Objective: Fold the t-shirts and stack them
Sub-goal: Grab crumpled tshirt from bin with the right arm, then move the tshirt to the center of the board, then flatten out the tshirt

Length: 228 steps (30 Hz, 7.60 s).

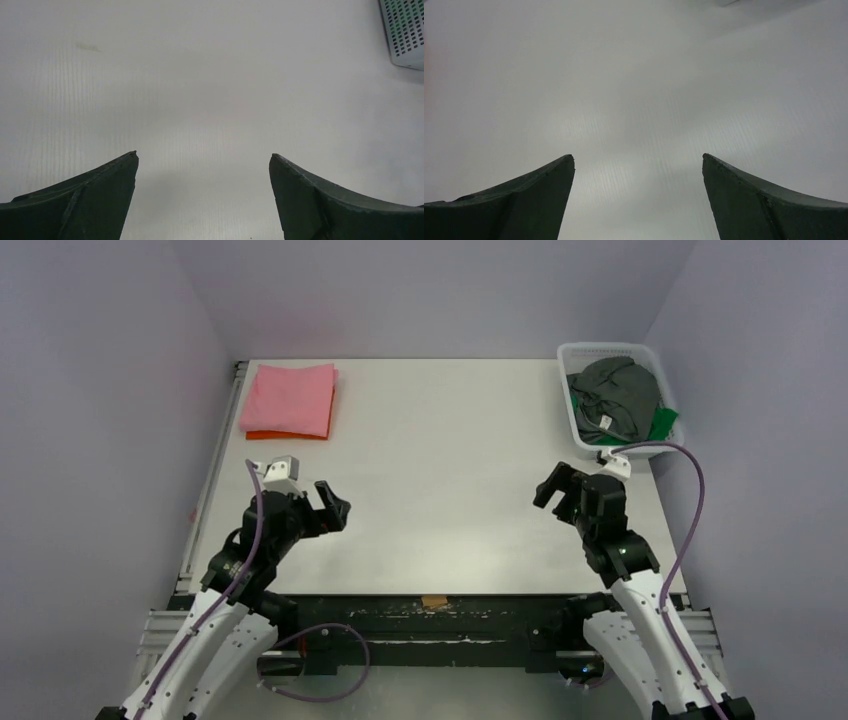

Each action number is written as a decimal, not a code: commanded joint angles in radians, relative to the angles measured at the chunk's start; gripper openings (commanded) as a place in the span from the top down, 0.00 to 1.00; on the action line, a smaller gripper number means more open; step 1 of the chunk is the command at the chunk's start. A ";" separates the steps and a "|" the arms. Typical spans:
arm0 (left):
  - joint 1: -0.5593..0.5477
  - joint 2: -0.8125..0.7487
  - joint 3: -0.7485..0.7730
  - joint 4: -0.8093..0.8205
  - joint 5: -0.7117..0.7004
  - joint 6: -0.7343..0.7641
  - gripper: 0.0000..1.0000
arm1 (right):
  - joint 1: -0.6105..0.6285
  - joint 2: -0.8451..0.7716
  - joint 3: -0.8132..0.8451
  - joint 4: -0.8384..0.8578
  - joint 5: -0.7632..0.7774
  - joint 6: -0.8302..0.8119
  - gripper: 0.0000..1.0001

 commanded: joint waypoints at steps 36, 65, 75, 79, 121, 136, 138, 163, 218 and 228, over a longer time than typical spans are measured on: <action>0.001 0.366 0.102 0.087 -0.081 0.029 0.00 | -0.483 1.668 1.596 -0.014 -0.061 -0.241 0.62; 0.000 0.263 0.059 0.101 -0.021 0.003 0.00 | -0.445 1.071 1.446 0.128 -0.503 -0.128 1.00; 0.001 0.138 0.043 0.053 -0.043 -0.033 0.00 | -0.142 1.002 1.599 0.121 -0.766 -0.058 1.00; 0.000 0.077 0.043 0.017 -0.053 -0.061 0.00 | -0.010 1.047 1.687 0.092 -0.897 -0.021 1.00; 0.000 0.569 -0.068 0.210 0.122 -0.230 0.14 | 0.348 0.436 0.006 0.120 -0.227 0.026 0.34; 0.000 0.682 0.144 0.173 0.046 -0.148 1.00 | 0.379 0.531 0.139 0.115 0.076 0.075 1.00; 0.000 0.553 0.168 0.113 -0.010 -0.136 1.00 | 0.377 0.436 0.172 0.047 0.140 0.062 1.00; 0.000 0.101 0.450 -0.177 -0.278 -0.040 1.00 | 0.376 0.221 0.582 -0.329 0.273 -0.095 1.00; 0.117 0.488 0.304 -0.039 -0.038 -0.093 1.00 | 0.352 0.498 0.334 -0.184 0.041 0.063 1.00; 0.117 0.222 0.517 -0.111 0.002 -0.047 1.00 | 0.353 0.206 0.617 -0.187 0.145 -0.051 1.00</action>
